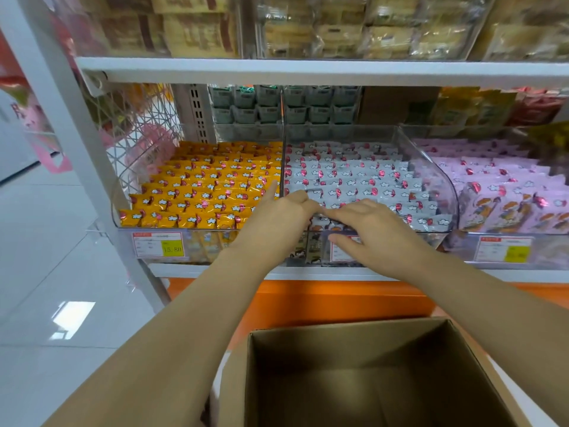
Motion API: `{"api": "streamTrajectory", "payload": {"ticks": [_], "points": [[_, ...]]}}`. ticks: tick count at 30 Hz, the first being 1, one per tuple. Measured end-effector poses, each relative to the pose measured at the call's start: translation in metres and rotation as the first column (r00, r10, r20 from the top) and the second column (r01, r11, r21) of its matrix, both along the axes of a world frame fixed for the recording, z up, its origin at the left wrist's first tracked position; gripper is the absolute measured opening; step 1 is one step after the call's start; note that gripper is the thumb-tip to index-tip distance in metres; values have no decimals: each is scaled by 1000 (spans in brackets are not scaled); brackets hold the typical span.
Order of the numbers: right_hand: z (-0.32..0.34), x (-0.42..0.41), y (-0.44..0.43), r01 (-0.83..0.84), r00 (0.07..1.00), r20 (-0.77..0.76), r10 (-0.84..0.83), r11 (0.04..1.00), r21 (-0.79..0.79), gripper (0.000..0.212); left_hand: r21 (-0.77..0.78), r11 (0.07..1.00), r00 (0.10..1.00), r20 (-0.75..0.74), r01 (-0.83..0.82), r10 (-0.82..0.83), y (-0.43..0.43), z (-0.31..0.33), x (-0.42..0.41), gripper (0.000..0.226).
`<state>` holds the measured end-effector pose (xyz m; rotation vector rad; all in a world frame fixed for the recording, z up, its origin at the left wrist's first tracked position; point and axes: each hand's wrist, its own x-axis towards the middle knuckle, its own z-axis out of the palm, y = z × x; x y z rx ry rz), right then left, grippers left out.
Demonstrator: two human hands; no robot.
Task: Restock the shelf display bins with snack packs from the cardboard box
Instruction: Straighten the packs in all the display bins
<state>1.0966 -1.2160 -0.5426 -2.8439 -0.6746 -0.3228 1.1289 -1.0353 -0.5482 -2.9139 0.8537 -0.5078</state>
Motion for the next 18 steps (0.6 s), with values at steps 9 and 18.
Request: {"api": "streamTrajectory", "payload": {"ticks": [9,18], "points": [[20,8,10,6,1000,-15,-6,1000,-7,42,-550,834,988,-99,41,-114,28,17,-22,35],[19,18,56,1,977,-208,35,985,174,47,-511,852,983,-184,-117,25,37,7,-21,39]]}}
